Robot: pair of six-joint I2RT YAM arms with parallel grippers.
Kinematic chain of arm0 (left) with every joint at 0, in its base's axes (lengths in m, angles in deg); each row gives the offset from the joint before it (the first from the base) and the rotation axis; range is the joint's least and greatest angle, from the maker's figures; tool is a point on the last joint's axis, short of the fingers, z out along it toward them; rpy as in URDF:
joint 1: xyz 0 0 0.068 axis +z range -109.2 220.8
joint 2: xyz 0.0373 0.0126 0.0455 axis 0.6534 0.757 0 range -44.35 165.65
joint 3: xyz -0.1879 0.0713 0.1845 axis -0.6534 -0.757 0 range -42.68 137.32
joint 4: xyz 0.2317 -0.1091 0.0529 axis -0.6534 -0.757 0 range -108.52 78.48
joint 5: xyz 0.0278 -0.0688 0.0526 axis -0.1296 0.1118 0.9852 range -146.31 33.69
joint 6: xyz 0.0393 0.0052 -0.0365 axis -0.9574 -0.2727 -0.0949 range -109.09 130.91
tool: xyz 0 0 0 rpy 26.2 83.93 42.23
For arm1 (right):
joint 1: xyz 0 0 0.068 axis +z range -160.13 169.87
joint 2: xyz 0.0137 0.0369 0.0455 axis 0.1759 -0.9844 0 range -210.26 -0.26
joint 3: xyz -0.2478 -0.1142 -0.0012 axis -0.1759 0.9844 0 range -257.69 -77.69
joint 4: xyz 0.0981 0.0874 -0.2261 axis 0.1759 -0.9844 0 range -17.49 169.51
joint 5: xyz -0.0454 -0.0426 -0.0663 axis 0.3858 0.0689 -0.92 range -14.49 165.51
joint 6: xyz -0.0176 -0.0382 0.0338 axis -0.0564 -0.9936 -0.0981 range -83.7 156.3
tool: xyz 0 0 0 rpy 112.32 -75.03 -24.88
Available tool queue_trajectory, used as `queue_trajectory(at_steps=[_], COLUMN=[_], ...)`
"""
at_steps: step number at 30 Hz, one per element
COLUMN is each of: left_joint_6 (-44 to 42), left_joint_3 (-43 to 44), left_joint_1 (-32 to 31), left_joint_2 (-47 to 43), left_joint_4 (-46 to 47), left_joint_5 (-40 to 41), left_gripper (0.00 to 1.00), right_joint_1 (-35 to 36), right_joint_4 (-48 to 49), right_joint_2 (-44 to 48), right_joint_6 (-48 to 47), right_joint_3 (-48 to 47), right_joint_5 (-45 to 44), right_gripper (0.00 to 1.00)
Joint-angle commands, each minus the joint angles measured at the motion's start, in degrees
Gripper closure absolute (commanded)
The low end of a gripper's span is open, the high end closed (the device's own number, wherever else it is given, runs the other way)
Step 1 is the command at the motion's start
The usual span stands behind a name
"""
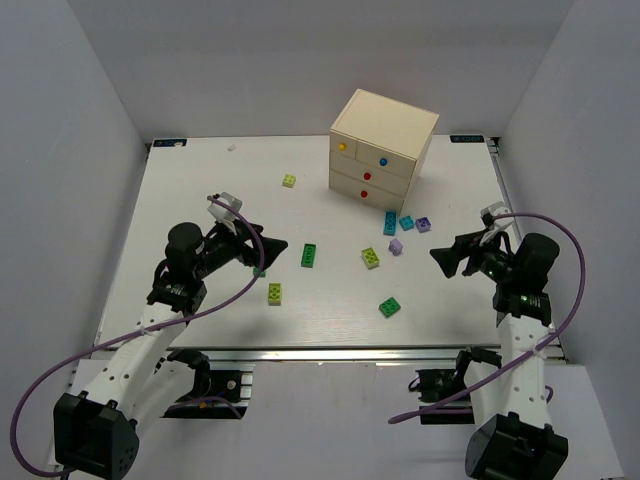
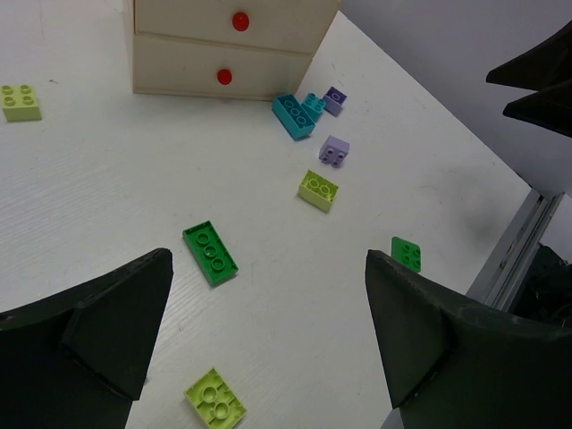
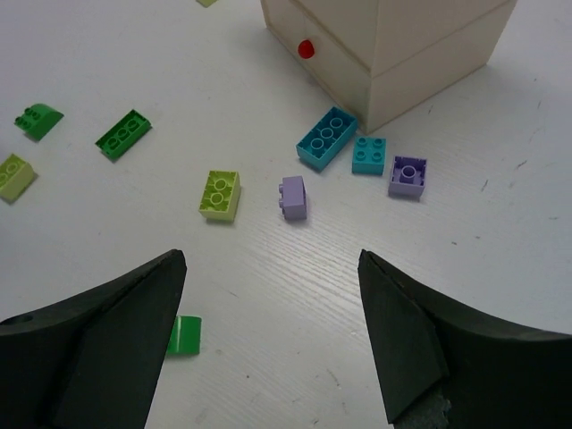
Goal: Sort the legos into containers by color
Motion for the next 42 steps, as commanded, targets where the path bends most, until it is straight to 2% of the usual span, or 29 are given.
queue_trajectory(at_steps=[1, 8, 11, 14, 16, 19, 22, 26, 34, 38, 39, 42], left_joint_6=[0.5, 3.0, 4.7, 6.4, 7.0, 7.1, 8.9, 11.3, 15.8, 20.0, 21.2, 23.1], left_joint_3=[-0.3, -0.6, -1.2, -1.6, -1.1, -0.5, -1.1, -1.0, 4.0, 6.8, 7.0, 8.8], left_joint_1=[-0.2, -0.2, -0.2, -0.2, -0.2, -0.2, -0.7, -0.7, -1.9, -3.9, -3.9, -5.6], left_joint_2=[-0.6, 0.7, 1.2, 2.9, 4.7, 5.5, 5.7, 8.0, 14.1, 19.0, 19.9, 23.8], left_joint_4=[1.2, 2.9, 5.0, 7.1, 6.8, 6.9, 9.4, 11.3, 13.0, 16.7, 18.3, 21.6], left_joint_5=[0.0, -0.7, -0.7, -1.6, -2.6, -3.3, -2.4, -3.1, 0.6, 3.6, 4.4, 7.9], left_gripper=[0.02, 0.06, 0.15, 0.31, 0.47, 0.61, 0.63, 0.74, 0.77, 0.67, 0.61, 0.55], right_joint_1=[-0.2, 0.3, 0.3, 0.6, 0.8, 1.4, 1.6, 2.6, 3.7, 4.1, 4.2, 4.4], right_joint_4=[-1.3, -1.7, -2.0, -2.0, -2.4, -3.4, -3.4, -4.1, -3.7, -3.6, -3.4, -2.8], right_joint_2=[0.7, 0.0, 0.5, 1.1, 1.1, 1.4, 1.7, 1.2, 1.0, 0.4, 0.4, 0.7], right_joint_6=[-10.0, -12.2, -13.6, -14.9, -15.7, -17.1, -17.9, -18.6, -18.3, -17.2, -16.8, -15.4], right_joint_3=[0.6, 1.0, 1.3, 1.7, 1.7, 1.5, 1.8, 1.7, 1.7, 1.3, 1.1, 1.1], right_joint_5=[2.9, 4.1, 5.1, 6.7, 8.0, 8.7, 9.1, 10.2, 9.0, 7.5, 6.5, 4.6], right_gripper=[0.18, 0.31, 0.32, 0.30, 0.27, 0.24, 0.23, 0.23, 0.23, 0.25, 0.25, 0.27])
